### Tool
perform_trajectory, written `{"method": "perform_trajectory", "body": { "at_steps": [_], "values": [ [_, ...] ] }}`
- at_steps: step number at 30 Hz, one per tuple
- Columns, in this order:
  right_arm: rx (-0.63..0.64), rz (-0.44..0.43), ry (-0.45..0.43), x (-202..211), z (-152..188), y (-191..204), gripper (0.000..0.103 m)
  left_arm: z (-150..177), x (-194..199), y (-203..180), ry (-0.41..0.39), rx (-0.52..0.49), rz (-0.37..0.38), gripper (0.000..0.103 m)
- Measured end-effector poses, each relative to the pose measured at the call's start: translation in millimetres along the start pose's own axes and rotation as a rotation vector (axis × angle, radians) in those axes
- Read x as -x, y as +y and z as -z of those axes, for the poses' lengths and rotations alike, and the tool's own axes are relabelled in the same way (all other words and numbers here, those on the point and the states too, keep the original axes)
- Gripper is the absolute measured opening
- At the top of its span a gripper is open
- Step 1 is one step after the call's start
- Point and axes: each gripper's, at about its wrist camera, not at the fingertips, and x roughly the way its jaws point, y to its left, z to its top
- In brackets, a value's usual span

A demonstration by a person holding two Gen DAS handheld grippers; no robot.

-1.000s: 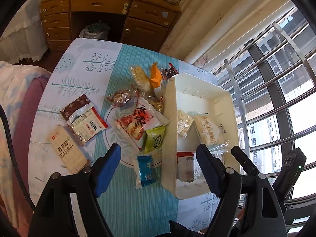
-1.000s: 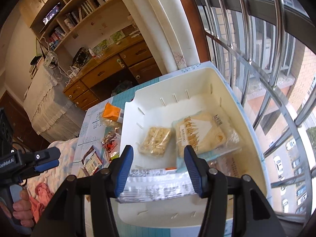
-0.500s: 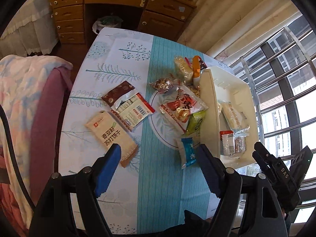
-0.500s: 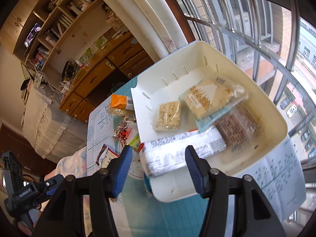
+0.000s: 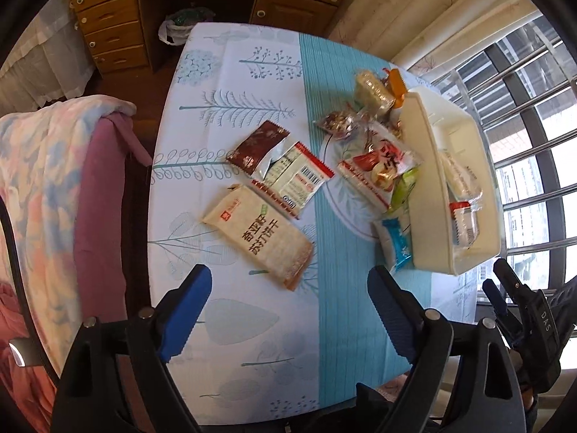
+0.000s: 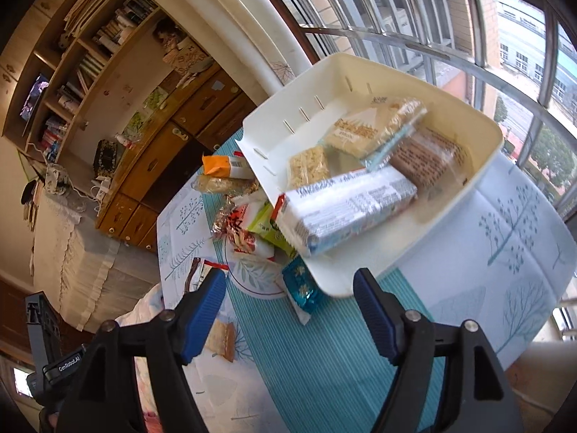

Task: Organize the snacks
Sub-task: 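Withdraw both open tools from the tray toward the remaining snacks, then grasp the beige chia-seed cracker pack with the left tool while the right tool grasps the blue foil snack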

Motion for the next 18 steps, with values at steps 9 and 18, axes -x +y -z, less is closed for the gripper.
{"method": "perform_trajectory", "body": {
  "at_steps": [9, 18],
  "values": [
    [-0.168, 0.036, 0.13, -32.7, 26.1, -6.8, 0.08, -11.3, -42.3, 22.2, 0.131, 0.06, -0.04, 0.088],
    [-0.332, 0.058, 0.241, -81.9, 38.0, -17.1, 0.08, -21.4, -94.6, 35.3, 0.271, 0.202, -0.103, 0.088]
  ]
}}
